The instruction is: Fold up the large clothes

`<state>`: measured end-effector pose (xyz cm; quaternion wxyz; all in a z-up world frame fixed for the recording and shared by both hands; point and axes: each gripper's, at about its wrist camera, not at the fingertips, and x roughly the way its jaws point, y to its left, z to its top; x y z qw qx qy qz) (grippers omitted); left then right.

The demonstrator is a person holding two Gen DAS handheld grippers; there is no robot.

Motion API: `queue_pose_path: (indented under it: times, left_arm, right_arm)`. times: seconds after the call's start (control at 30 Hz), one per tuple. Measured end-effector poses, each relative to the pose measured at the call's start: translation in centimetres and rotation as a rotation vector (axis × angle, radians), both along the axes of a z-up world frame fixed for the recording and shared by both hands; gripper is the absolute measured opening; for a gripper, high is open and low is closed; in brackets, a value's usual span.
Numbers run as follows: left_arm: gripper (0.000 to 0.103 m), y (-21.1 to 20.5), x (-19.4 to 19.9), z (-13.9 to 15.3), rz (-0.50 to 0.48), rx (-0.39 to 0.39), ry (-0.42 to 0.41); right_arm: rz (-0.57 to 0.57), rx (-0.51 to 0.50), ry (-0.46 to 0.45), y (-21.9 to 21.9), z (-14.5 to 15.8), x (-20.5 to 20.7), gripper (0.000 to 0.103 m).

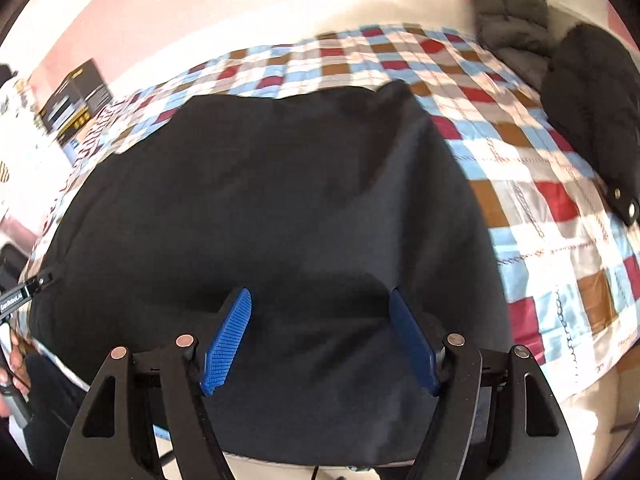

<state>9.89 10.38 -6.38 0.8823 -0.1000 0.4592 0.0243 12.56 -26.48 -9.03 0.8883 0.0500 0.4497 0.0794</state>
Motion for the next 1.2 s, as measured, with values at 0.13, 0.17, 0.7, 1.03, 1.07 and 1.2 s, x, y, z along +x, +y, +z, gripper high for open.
queue_pose_path:
  times: [0.13, 0.17, 0.7, 1.03, 1.07, 1.2]
  left_arm:
    - [0.04, 1.3, -0.1, 0.5, 0.042, 0.014, -0.007]
    - [0.04, 1.6, 0.0, 0.6, 0.046, 0.012, -0.01]
    - [0.04, 5.5, 1.7, -0.2, 0.108, -0.041, -0.021]
    - [0.051, 10.8, 2.5, -2.3, 0.203, -0.244, 0.036]
    - [0.052, 10.9, 2.6, -2.6, 0.199, -0.264, 0.039]
    - [0.057, 11.7, 3.4, -3.6, 0.197, -0.368, 0.055]
  right_arm:
    - [-0.049, 0.022, -0.011, -1.2, 1.1, -0.3, 0.072]
    - [-0.043, 0.034, -0.02, -1.3, 1.4, -0.2, 0.072]
    - [-0.075, -0.024, -0.002, -3.8, 0.3, 3.0, 0.07]
    - [-0.089, 0.076, 0.063, -7.2, -1.1, 4.2, 0.074]
    - [-0.09, 0.096, 0.072, -7.5, -1.4, 4.3, 0.077]
    - [-0.069, 0.218, 0.116, -8.9, -2.5, 5.5, 0.078]
